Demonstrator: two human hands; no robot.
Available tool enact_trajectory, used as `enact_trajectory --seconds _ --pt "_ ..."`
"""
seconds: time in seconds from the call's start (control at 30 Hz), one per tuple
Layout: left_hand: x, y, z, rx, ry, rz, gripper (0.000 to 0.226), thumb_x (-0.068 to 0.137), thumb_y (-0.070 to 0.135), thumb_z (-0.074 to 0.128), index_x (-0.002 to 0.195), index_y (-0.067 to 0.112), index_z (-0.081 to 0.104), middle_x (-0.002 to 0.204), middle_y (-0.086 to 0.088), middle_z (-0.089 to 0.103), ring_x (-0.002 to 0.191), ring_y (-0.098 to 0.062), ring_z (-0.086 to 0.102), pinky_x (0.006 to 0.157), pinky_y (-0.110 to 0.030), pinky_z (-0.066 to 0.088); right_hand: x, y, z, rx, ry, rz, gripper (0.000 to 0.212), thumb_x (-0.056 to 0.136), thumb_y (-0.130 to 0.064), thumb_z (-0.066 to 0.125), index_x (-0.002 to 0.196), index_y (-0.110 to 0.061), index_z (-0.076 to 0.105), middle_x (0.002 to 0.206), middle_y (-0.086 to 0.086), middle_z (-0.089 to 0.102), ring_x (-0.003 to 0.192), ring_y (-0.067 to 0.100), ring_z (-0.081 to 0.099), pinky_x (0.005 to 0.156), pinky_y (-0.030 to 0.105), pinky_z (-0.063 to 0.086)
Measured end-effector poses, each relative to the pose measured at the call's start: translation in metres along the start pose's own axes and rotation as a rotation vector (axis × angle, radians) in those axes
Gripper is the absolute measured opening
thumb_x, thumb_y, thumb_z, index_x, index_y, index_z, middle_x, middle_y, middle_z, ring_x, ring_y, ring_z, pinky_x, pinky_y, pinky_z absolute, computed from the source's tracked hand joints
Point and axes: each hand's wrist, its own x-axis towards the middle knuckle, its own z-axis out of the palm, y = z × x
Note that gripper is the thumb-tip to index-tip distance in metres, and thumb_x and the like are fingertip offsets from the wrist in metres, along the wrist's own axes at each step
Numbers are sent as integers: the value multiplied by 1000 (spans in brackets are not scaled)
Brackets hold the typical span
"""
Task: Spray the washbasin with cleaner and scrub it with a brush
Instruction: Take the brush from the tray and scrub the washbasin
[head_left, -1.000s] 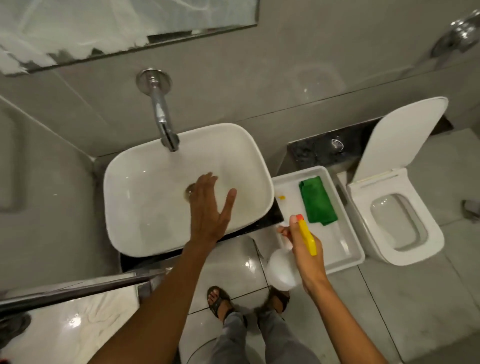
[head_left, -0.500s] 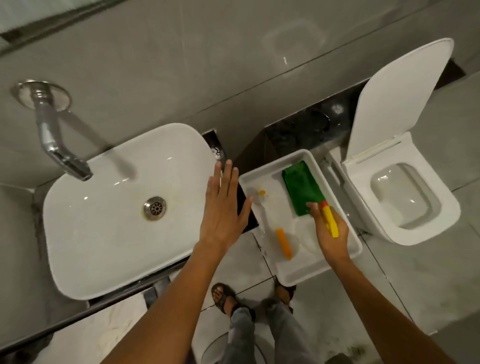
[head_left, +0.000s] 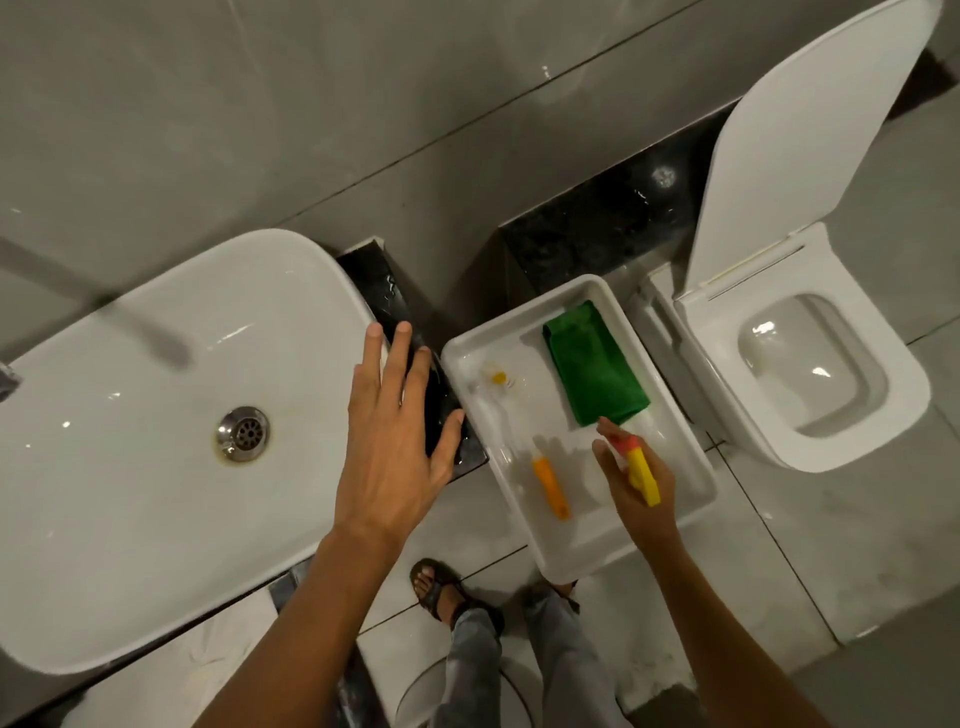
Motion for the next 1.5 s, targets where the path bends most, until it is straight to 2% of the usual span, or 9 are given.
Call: enact_trajectory --seconds 0.13,0.27,0.4,0.53,0.6,0.7,0.93,1.23,1.5 --pt "1 2 -2 -7 -5 -1 67 108 45 58 162 6 45 181 -11 20 171 -28 0 132 -59 27 -25 5 -4 39 4 93 34 87 -32 84 115 -16 76 79 -22 68 67 -4 64 71 29 62" --pt "0 5 -6 -36 -18 3 68 108 43 60 162 3 43 181 -12 19 171 -28 -2 134 -55 25 -61 -1 -10 77 214 255 63 83 -26 89 140 -22 62 132 -8 70 122 9 68 103 27 57" --pt "1 9 -11 -33 -42 -24 68 109 45 56 162 4 43 181 -12 18 170 -27 -4 132 -55 29 -120 -23 19 210 377 513 52 72 -52 87 108 -23 62 110 6 71 106 33 72 95 55 61" --pt "1 10 -11 -30 -44 -27 70 111 50 50 164 4 41 181 -12 17 170 -27 -5 133 -56 26 -129 -50 59 42 -99 334 38 92 -52 73 122 -29 66 125 -2 70 121 18 67 103 47 59" --pt "0 9 -10 -31 -36 -13 76 110 56 48 166 6 36 182 -13 16 170 -28 -5 135 -56 21 -99 -48 77 -145 -166 169 55 100 -33 69 150 -16 53 153 5 54 143 20 50 119 41 45" --pt "0 8 -9 -53 -30 3 83 109 61 51 169 9 29 182 -14 13 170 -30 -6 136 -54 15 -49 -50 95 -299 -219 295 69 105 -24 61 164 -6 30 168 14 35 155 30 35 127 41 31" --pt "1 7 -7 -24 -47 -12 86 108 65 48 170 10 25 182 -14 12 170 -32 -5 134 -60 20 -15 -40 96 -416 -272 449 41 106 -13 56 146 -8 51 146 14 52 136 33 54 121 43 41" --pt "0 -2 -1 -14 -60 44 104 100 84 38 174 18 4 183 -12 -2 169 -32 -11 136 -56 3 -59 -86 69 -172 -289 431 34 107 -5 51 140 2 45 129 25 63 113 42 66 95 46 57" --pt "-27 -14 -29 -311 18 29 91 106 73 35 174 20 7 184 -4 0 170 -24 -7 136 -57 2 -106 -184 36 -94 -109 210 23 108 -46 48 118 -25 52 86 -8 68 79 6 69 70 23 51"
